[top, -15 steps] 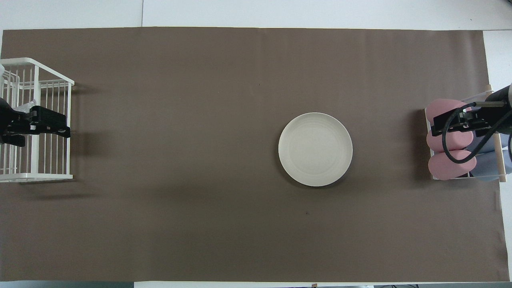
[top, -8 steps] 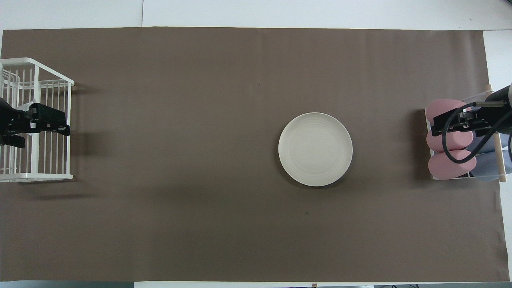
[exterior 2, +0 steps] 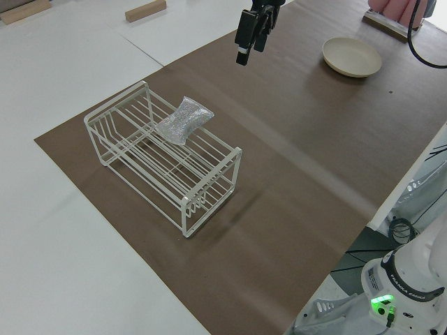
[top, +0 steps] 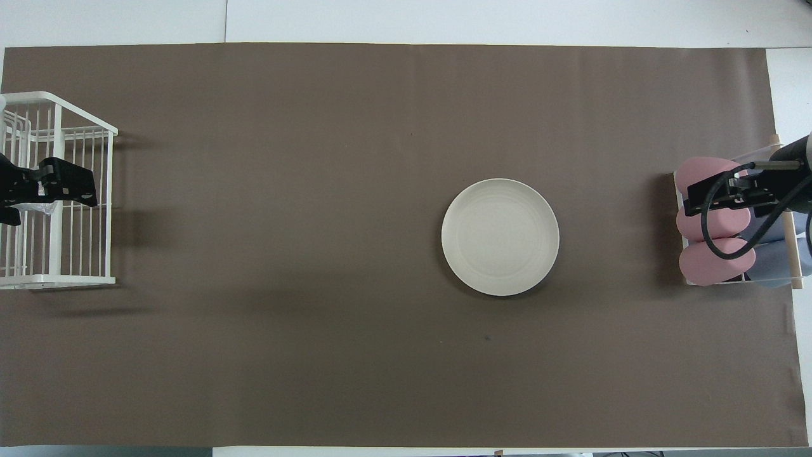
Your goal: Wipe plate with sponge
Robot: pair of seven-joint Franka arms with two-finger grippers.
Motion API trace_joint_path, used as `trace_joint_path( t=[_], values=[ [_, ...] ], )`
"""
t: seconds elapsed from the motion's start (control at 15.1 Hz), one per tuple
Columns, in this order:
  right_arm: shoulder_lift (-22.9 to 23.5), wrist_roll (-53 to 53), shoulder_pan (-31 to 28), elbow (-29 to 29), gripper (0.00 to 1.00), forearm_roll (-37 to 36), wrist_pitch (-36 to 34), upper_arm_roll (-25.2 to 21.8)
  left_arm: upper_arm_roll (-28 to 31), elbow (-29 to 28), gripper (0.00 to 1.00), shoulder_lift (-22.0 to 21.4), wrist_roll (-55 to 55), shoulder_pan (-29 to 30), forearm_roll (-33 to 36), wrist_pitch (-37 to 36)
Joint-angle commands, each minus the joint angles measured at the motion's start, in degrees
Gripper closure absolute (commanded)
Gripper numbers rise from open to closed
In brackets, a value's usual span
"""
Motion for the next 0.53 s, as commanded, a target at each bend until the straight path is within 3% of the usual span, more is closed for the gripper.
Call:
trace_joint_path(
  t=[0.0, 0.2, 0.46],
  values=[
    [0.27, -0.75, -0.78, 0.53, 0.00, 0.38, -0.69, 0.30, 0.27, -0.52, 0.00, 5.90, -1.69, -1.89, 10.30, 3.24],
    [0.27, -0.75, -0.52, 0.53, 0.00, 0.38, -0.69, 0.30, 0.36, -0.96, 0.00, 10.92, -4.32, -1.98, 17.25, 6.76],
    [-0.26, -0.32, -0.52, -0.35, 0.00, 1.08, -1.93, 0.39, 0.27, -5.17, 0.00, 13.04, -4.68, -2.24, 26.84, 8.35]
  ],
)
